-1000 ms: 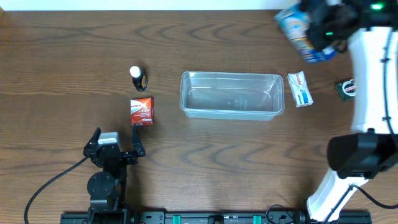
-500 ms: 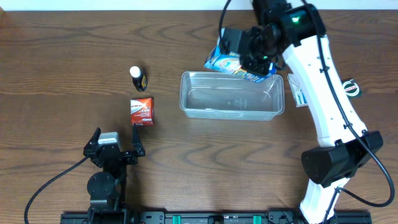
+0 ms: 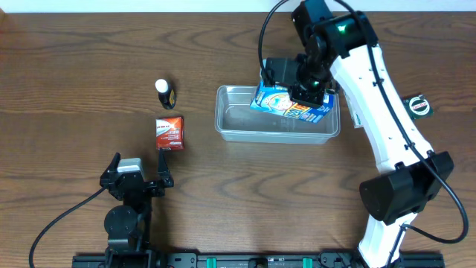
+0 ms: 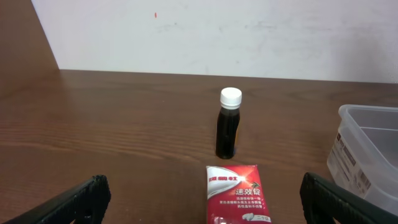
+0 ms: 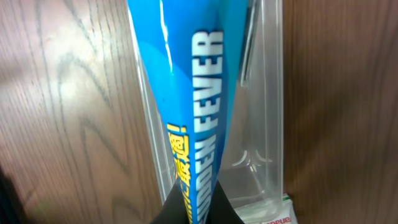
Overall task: Pack container
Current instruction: 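Carry the blue box into the clear container and lower it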
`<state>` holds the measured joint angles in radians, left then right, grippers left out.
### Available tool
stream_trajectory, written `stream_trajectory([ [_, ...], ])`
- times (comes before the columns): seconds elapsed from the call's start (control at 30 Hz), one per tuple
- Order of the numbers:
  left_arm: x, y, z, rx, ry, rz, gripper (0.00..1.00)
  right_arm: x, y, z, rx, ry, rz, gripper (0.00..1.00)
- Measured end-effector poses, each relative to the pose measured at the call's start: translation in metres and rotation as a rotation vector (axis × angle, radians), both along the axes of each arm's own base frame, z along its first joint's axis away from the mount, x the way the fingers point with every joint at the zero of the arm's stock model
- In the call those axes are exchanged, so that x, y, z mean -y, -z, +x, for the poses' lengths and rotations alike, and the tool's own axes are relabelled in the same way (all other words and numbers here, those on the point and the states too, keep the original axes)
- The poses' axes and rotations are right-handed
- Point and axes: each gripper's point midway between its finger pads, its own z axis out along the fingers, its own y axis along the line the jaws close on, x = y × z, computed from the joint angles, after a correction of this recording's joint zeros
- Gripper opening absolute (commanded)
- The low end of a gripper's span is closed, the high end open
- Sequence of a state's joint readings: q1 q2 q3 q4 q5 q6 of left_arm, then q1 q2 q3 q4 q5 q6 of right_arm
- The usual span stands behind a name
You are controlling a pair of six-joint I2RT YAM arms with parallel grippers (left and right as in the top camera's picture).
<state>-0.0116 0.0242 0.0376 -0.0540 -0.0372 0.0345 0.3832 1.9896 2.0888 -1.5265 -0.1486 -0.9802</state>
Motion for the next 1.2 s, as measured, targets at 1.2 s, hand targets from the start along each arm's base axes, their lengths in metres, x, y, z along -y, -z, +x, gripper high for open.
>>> stream_trajectory([
  [1.2, 0.0, 0.0, 0.0, 0.0, 0.0, 0.0, 0.98, 0.026, 0.088, 0.001, -0.024, -0.104, -0.17, 0.01],
])
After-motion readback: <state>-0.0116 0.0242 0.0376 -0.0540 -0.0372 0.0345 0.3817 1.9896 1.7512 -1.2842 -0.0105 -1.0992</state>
